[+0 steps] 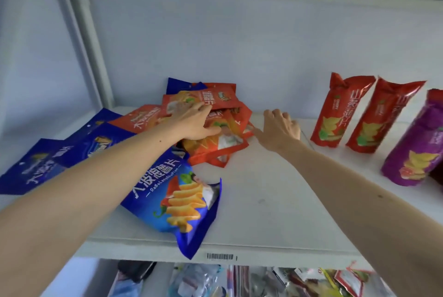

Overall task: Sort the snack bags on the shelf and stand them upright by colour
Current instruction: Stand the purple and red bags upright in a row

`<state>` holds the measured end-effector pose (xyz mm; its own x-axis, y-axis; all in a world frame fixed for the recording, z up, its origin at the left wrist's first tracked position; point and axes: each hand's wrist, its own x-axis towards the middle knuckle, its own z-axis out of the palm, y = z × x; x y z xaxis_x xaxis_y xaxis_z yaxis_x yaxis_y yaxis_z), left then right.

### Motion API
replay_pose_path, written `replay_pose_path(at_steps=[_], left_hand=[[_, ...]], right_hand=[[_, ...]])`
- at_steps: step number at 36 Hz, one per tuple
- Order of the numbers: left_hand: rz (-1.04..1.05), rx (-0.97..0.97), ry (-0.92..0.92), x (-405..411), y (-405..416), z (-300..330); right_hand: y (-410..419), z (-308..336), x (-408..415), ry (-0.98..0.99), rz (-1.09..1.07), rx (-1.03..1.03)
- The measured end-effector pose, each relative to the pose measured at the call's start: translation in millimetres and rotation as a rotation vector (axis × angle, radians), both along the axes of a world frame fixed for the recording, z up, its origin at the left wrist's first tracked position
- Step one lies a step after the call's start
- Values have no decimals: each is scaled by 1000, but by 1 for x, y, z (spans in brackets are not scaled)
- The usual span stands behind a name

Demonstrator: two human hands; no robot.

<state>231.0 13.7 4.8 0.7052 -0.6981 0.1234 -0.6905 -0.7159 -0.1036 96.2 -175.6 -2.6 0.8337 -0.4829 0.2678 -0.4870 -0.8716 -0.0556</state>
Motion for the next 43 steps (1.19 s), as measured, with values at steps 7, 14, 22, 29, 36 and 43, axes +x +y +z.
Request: replay_pose_path(at_steps=[7, 14, 22, 29, 36, 43], left_hand=[[-249, -45, -41, -38, -101, 16], [-328, -101, 156, -89, -214, 0], [-320, -454, 431, -134, -301, -28], [-308, -611, 498, -163, -338, -35], [-342, -559, 474, -173, -351, -45], [-240, -354, 445, -181, -335, -44]], right_hand=[[-66, -14, -65, -4, -96, -83], [-138, -15, -167, 166, 65, -422], [-222, -13, -240, 496, 156, -799], [-262, -12, -244, 502, 237, -945], [-268, -24, -244, 429, 308, -982], [-252, -36, -267, 310, 367, -960]])
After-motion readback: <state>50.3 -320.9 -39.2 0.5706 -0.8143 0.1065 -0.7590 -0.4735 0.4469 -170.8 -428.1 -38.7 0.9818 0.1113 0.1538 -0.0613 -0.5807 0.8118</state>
